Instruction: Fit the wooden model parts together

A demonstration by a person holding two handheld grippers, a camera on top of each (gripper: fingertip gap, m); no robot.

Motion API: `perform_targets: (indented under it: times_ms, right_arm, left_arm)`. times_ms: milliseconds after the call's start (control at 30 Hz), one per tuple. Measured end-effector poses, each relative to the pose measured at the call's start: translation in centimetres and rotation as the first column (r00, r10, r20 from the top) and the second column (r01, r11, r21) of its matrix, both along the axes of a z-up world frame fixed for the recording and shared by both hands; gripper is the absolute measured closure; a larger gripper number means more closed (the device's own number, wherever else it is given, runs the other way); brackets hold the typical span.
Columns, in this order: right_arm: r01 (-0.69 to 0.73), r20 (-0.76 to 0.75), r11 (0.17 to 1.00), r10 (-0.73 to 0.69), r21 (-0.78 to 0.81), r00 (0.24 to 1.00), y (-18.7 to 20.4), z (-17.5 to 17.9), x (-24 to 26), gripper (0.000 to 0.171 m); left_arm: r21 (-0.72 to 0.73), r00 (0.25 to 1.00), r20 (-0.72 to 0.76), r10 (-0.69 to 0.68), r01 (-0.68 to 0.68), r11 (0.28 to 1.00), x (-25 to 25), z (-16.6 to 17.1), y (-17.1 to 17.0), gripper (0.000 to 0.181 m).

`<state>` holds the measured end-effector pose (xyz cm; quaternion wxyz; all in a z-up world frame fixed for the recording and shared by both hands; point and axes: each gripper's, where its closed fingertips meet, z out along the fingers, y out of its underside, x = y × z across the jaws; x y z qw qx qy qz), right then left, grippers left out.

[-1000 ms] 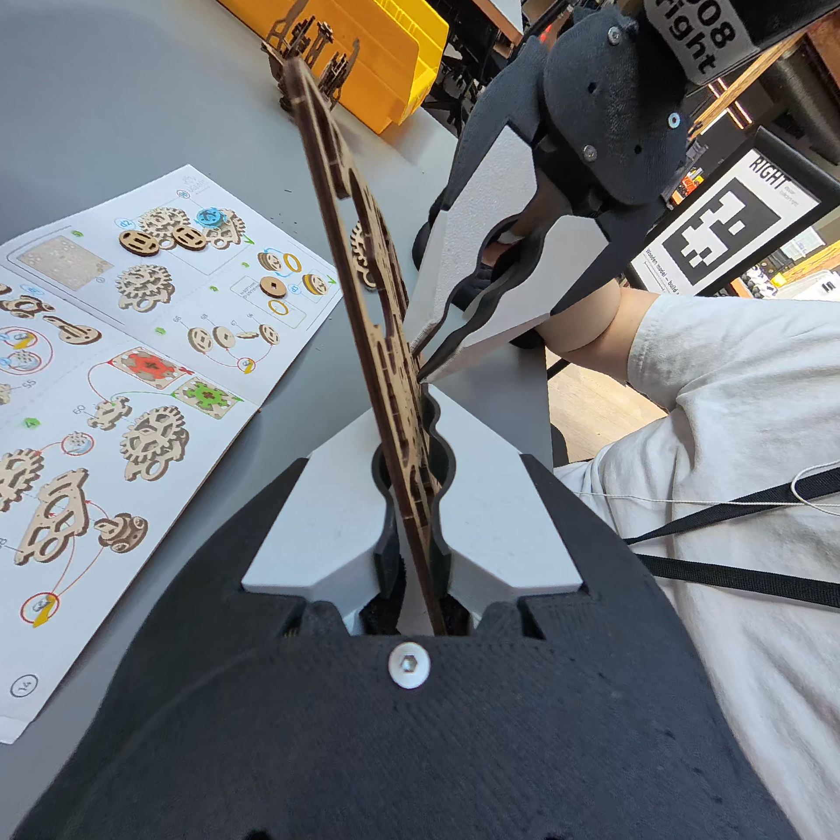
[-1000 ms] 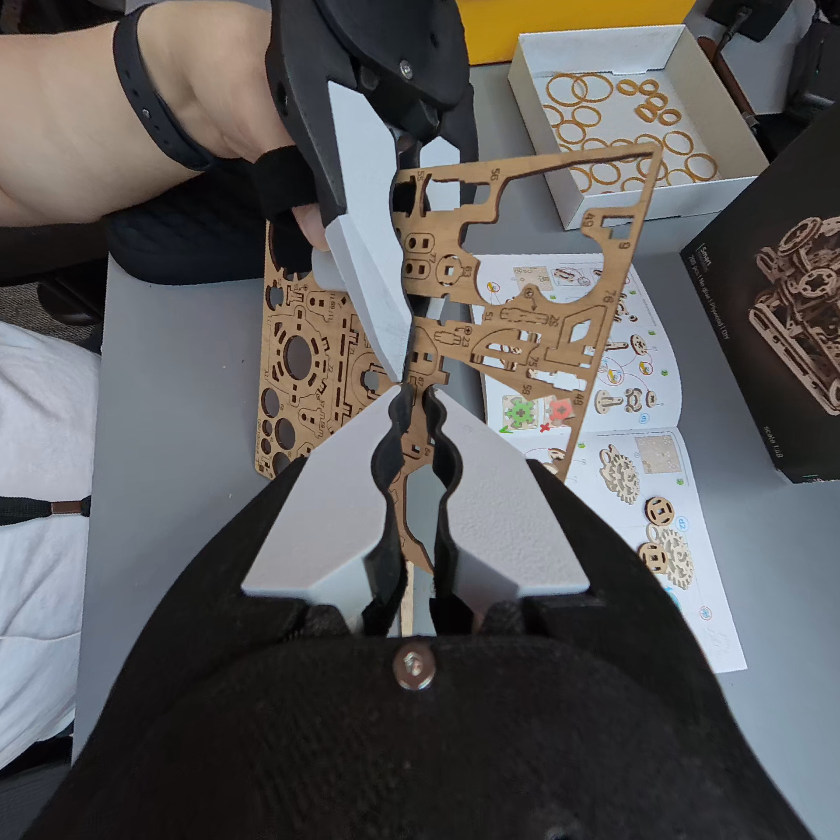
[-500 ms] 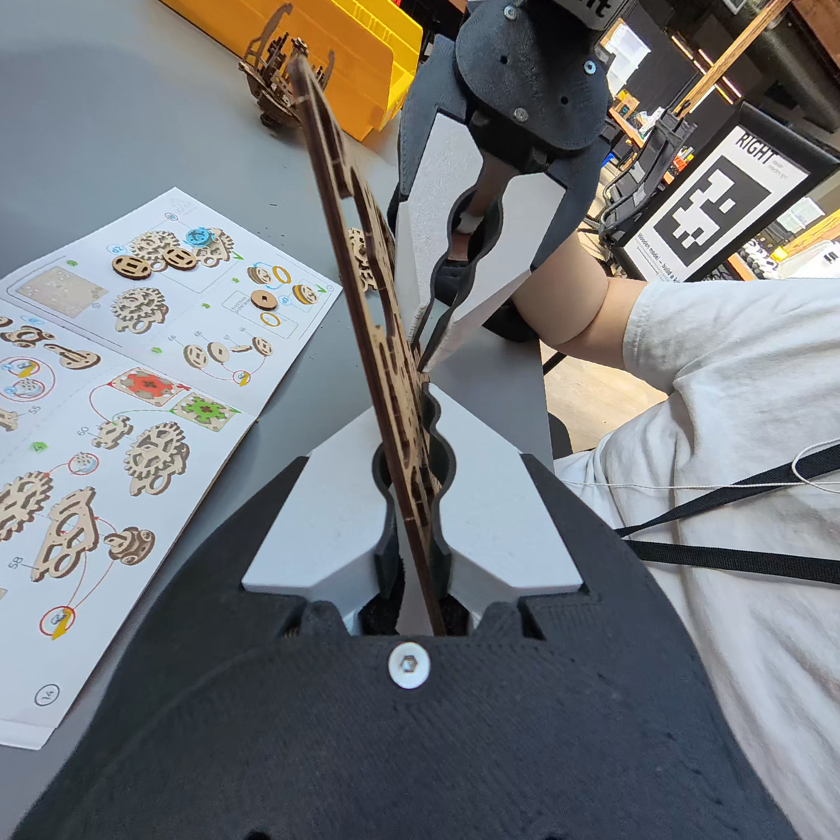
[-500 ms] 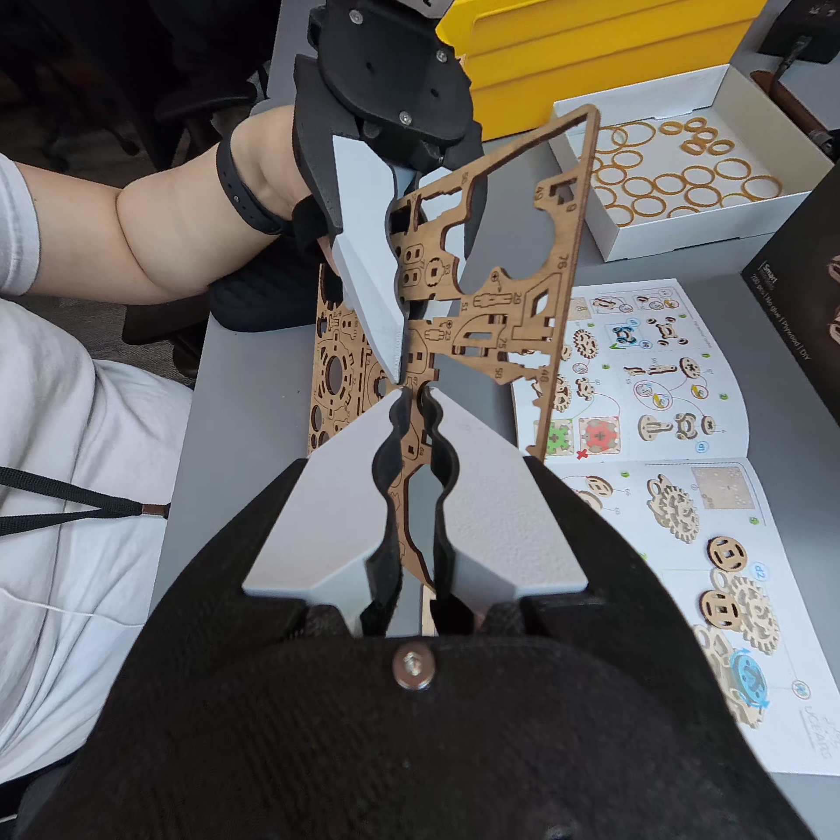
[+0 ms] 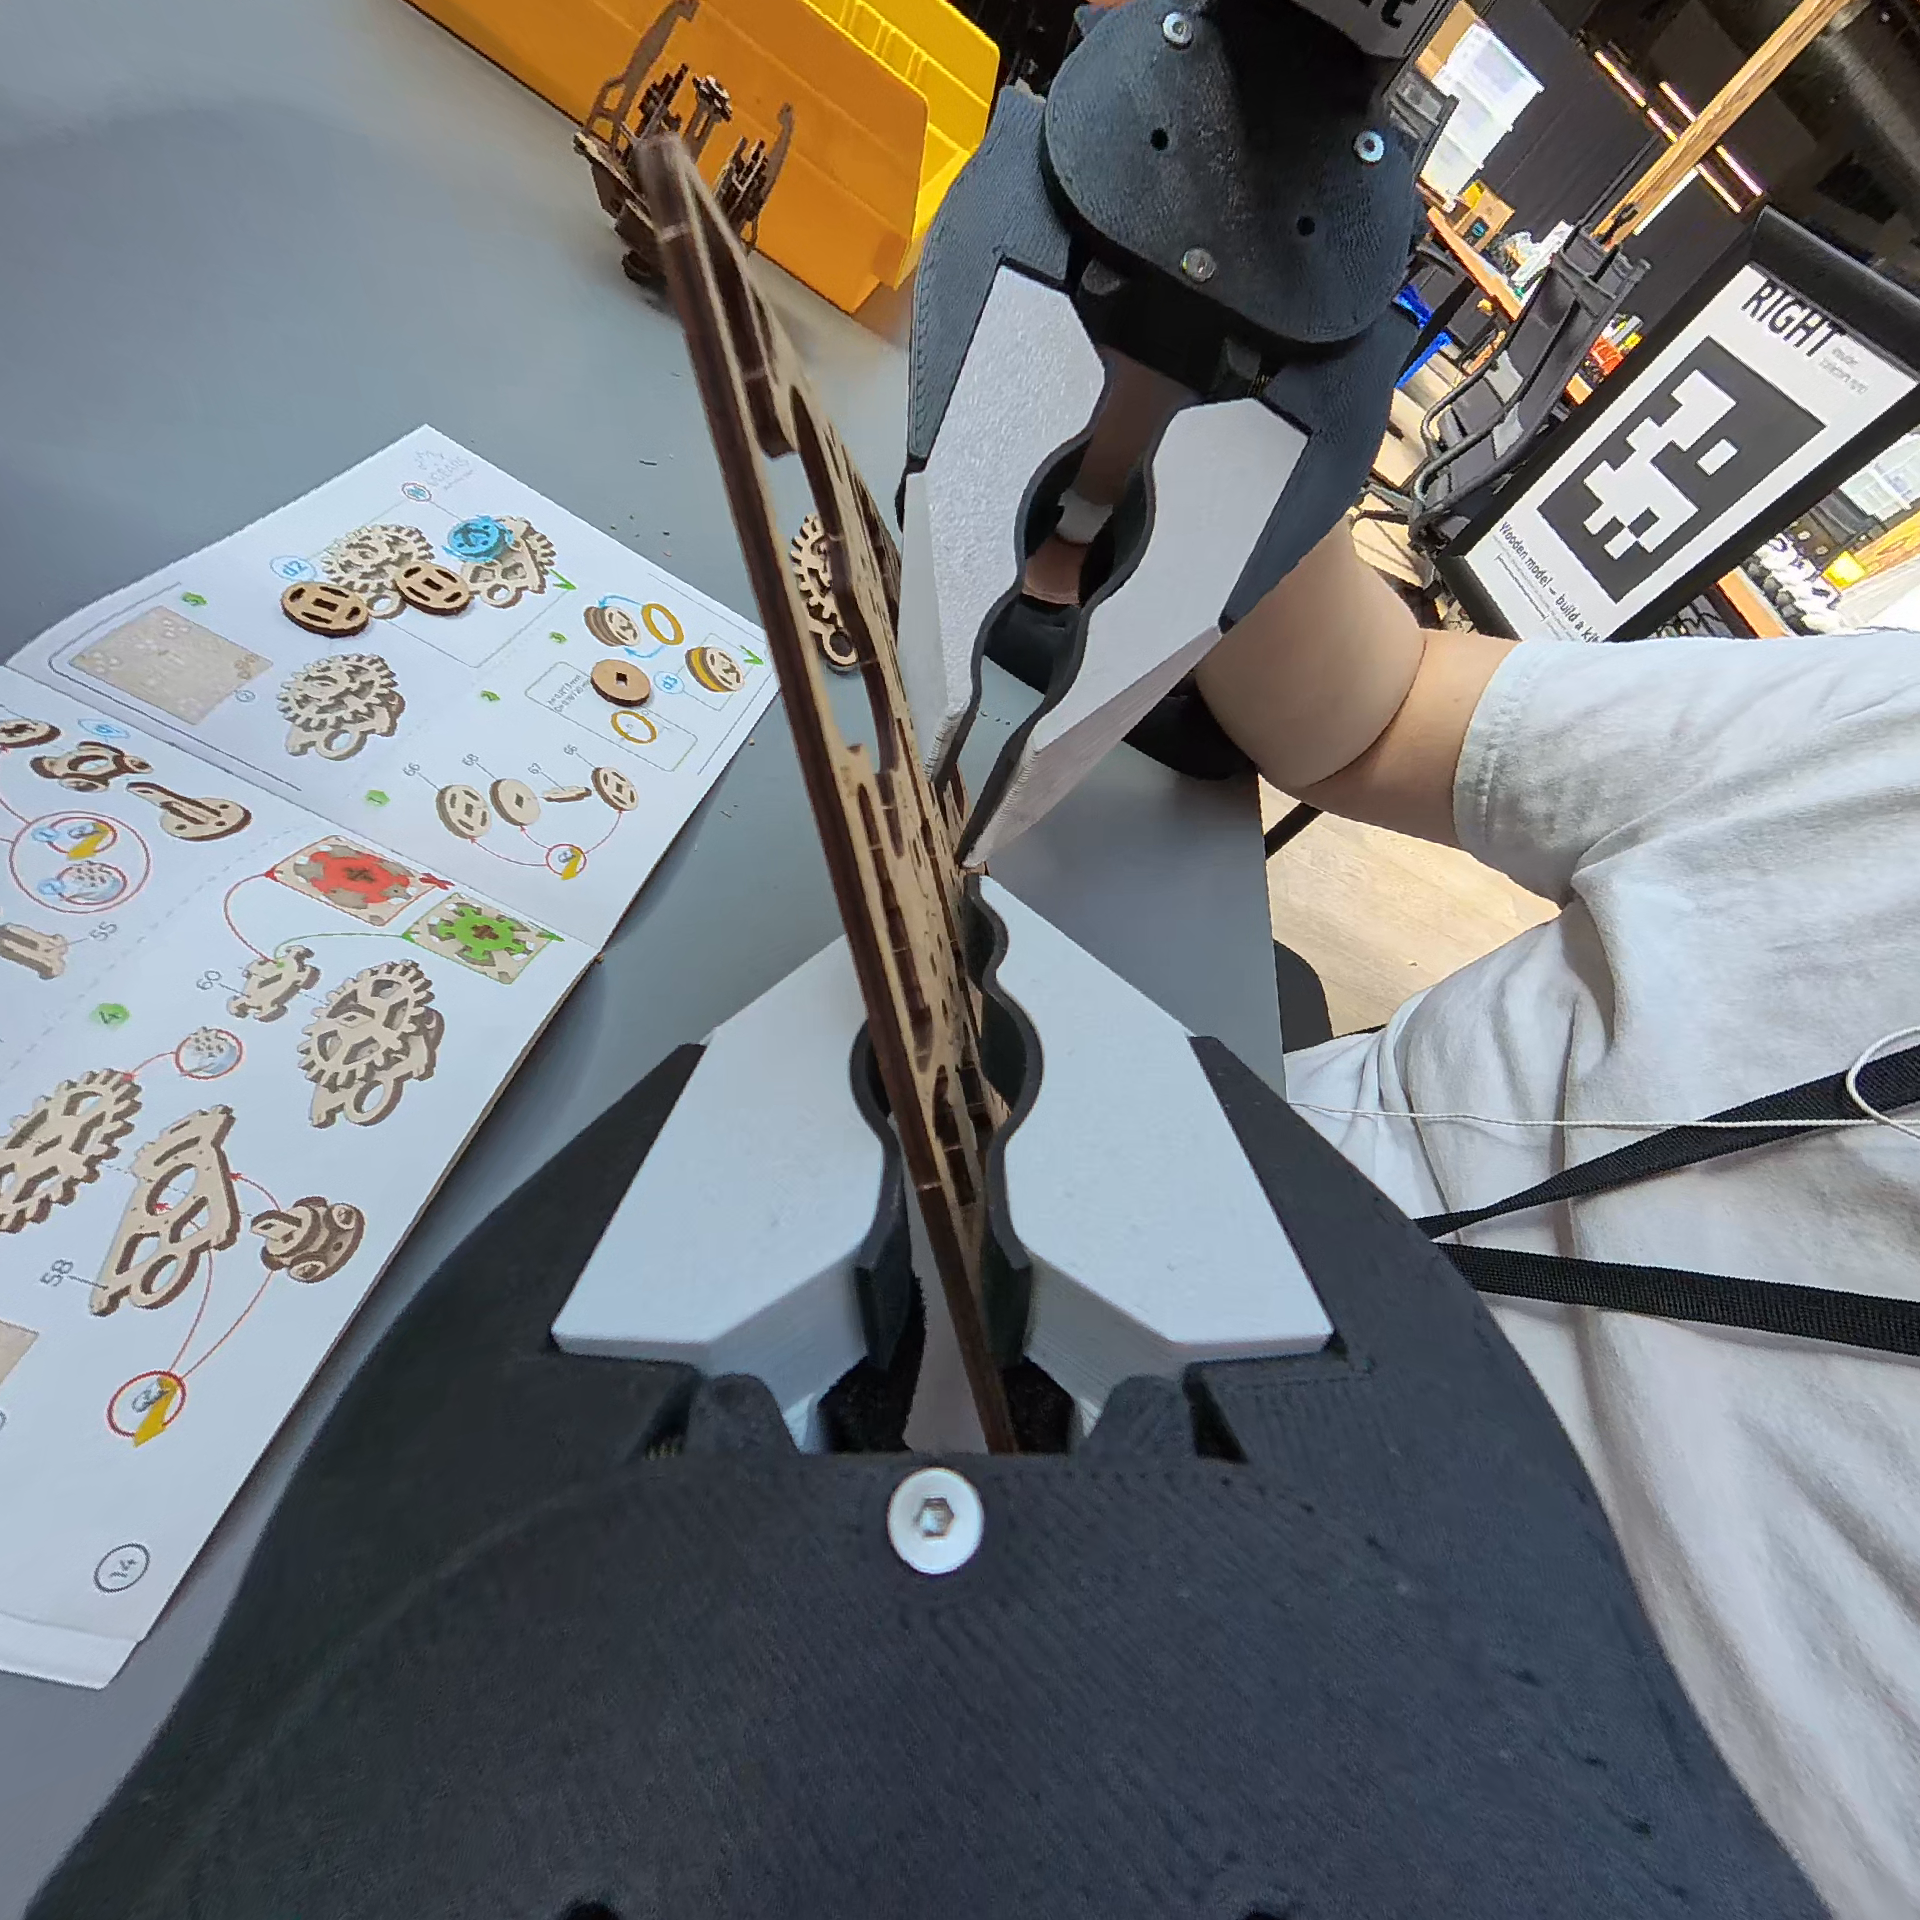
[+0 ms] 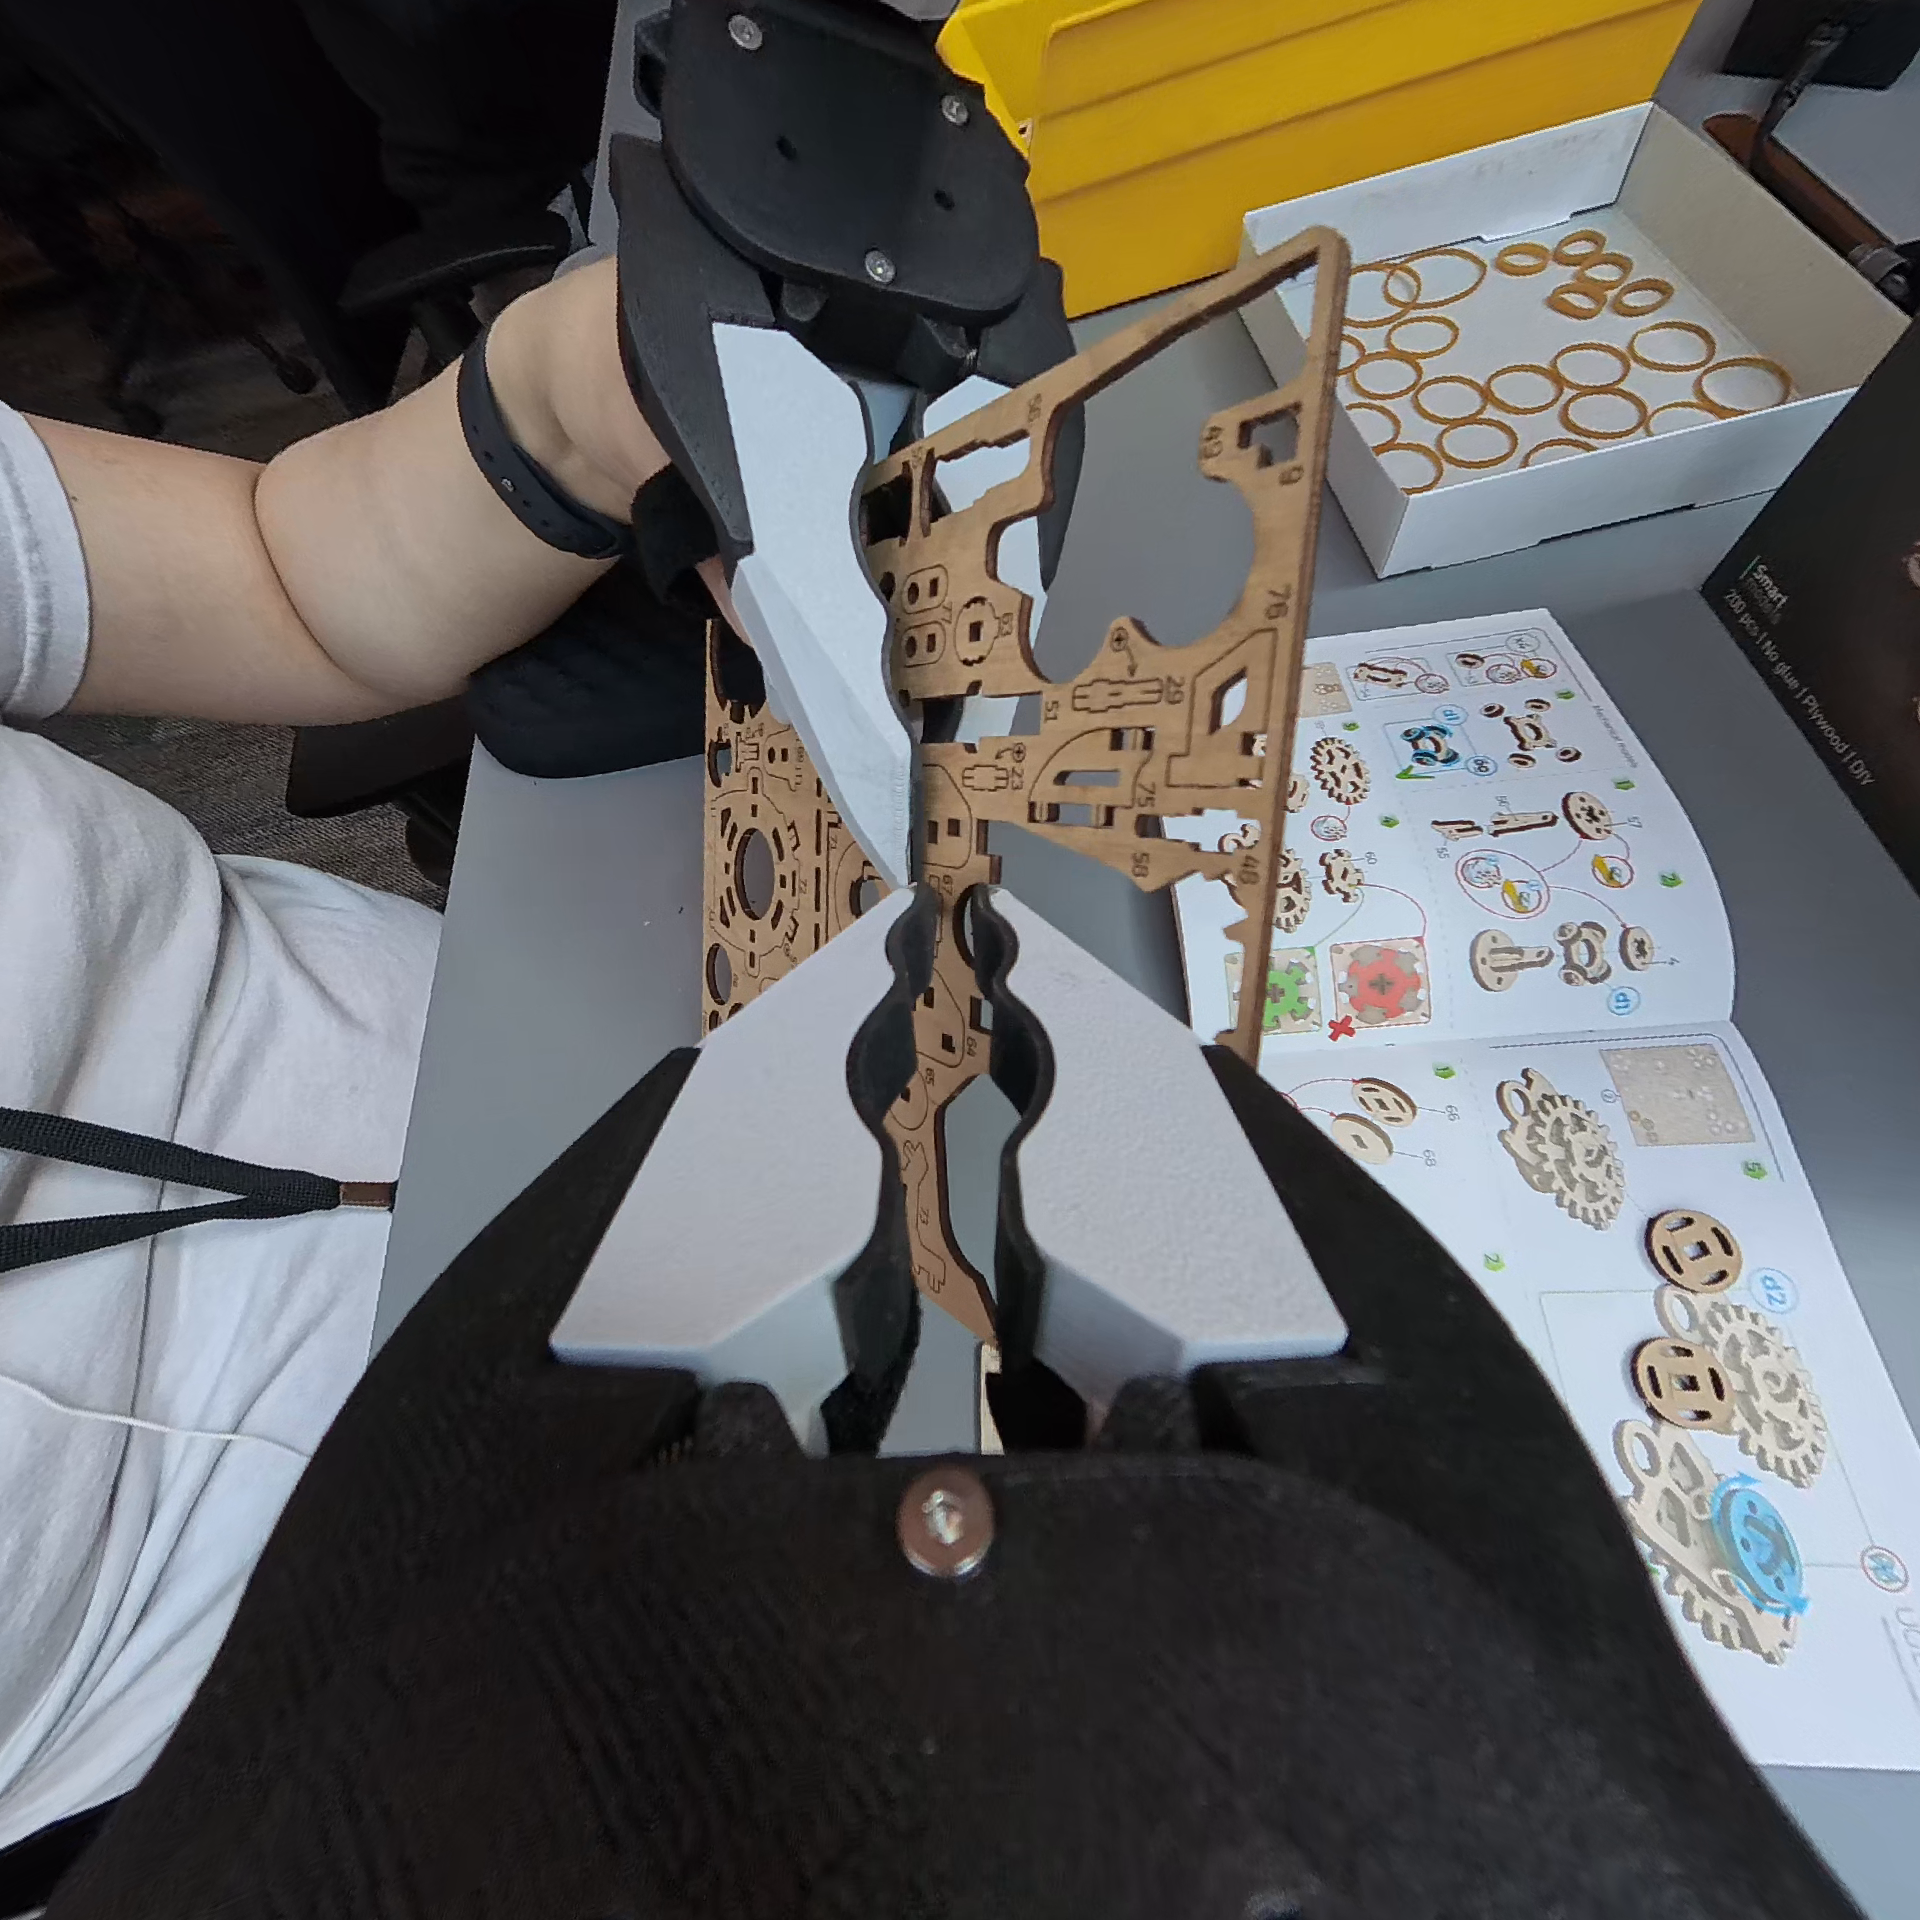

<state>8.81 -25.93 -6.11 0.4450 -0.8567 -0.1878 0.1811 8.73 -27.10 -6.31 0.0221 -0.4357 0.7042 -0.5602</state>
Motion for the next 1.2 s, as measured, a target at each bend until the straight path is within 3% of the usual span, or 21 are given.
perform_targets:
  times_ms: [733, 933, 1033, 1133, 1200]
  right_arm:
    - [0.041, 0.120, 0.999, -0.039, -0.016, 0.992, 0.2, -0.9, 0.4, 0.168]
    - [0.071, 0.235, 0.997, -0.074, 0.023, 0.969, 0.8, -1.4, 1.0, 0.168]
    - [0.028, 0.137, 0.997, -0.037, 0.066, 0.990, 0.4, 0.6, 0.6, 0.167]
    - [-0.009, 0.166, 0.993, -0.010, 0.114, 0.986, -0.1, 1.7, 0.6, 0.166]
    - [-0.064, 0.137, 0.980, 0.038, 0.190, 0.990, -0.5, 3.3, -0.1, 0.166]
  left_arm:
    - [0.047, 0.999, -0.001, 0.037, -0.037, 0.998, 0.4, -0.7, 0.3, 0.180]
    - [0.027, 0.997, -0.043, 0.064, -0.063, 0.998, 0.7, -1.1, 0.7, 0.179]
    - [-0.063, 0.999, 0.029, 0.014, -0.012, 0.998, 0.4, 0.7, 0.4, 0.180]
    - [0.008, 0.997, 0.065, 0.036, -0.037, 0.999, 0.6, 0.4, 0.9, 0.179]
    - [-0.038, 0.998, 0.046, 0.040, -0.038, 0.999, 0.5, 0.6, 1.5, 0.180]
